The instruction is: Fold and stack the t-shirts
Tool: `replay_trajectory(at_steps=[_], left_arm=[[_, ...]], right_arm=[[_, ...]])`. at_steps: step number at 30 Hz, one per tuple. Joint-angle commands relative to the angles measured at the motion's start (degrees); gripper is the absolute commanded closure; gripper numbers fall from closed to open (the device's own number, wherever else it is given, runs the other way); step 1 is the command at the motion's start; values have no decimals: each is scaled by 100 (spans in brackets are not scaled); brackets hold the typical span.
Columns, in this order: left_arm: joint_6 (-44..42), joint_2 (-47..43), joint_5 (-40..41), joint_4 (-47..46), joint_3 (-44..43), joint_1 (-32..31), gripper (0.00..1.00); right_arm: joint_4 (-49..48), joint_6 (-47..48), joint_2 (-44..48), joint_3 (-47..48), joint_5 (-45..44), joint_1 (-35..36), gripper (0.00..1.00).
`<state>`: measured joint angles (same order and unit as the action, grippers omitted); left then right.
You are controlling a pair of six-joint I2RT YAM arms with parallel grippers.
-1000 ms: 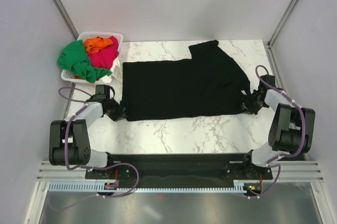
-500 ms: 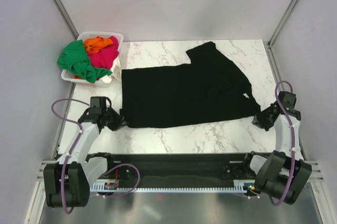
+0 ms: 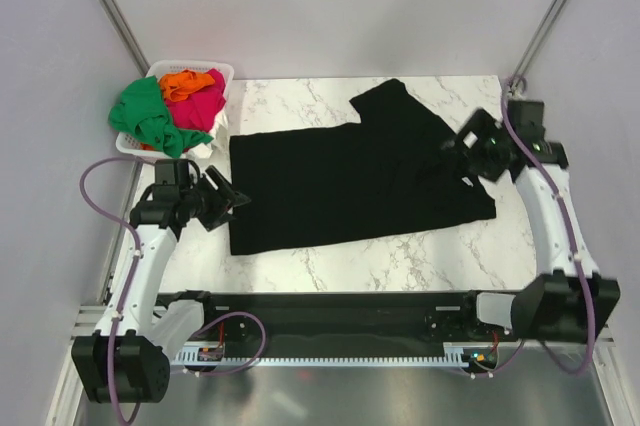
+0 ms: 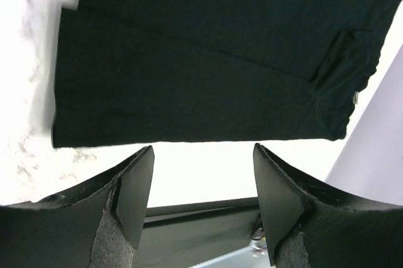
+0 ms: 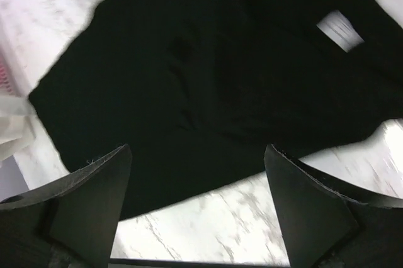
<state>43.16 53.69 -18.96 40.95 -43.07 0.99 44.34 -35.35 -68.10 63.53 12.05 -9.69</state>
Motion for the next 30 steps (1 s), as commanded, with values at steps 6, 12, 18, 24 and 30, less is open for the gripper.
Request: replay_trajectory(at_steps=[6, 12, 18, 24, 30], left_arm=[[-1687, -25, 903, 651, -844, -11, 30], [-1705, -78, 736, 283, -528, -12, 33], [-1653, -104, 1087, 282, -527, 6, 34], [-1565, -368, 1254, 264, -474, -3, 36], [-1556, -447, 1290, 256, -474, 15, 39]], right_arm=[[-1857, 652, -3207, 2759, 227, 934, 6], [-2596, 819, -5624, 5097, 464, 934, 9], [-3421, 671, -7480, 6787, -61, 1154, 9], [-4697, 547, -8701, 7565, -423, 1338, 9], [-5013, 696, -9406, 7965, -731, 1514, 5]])
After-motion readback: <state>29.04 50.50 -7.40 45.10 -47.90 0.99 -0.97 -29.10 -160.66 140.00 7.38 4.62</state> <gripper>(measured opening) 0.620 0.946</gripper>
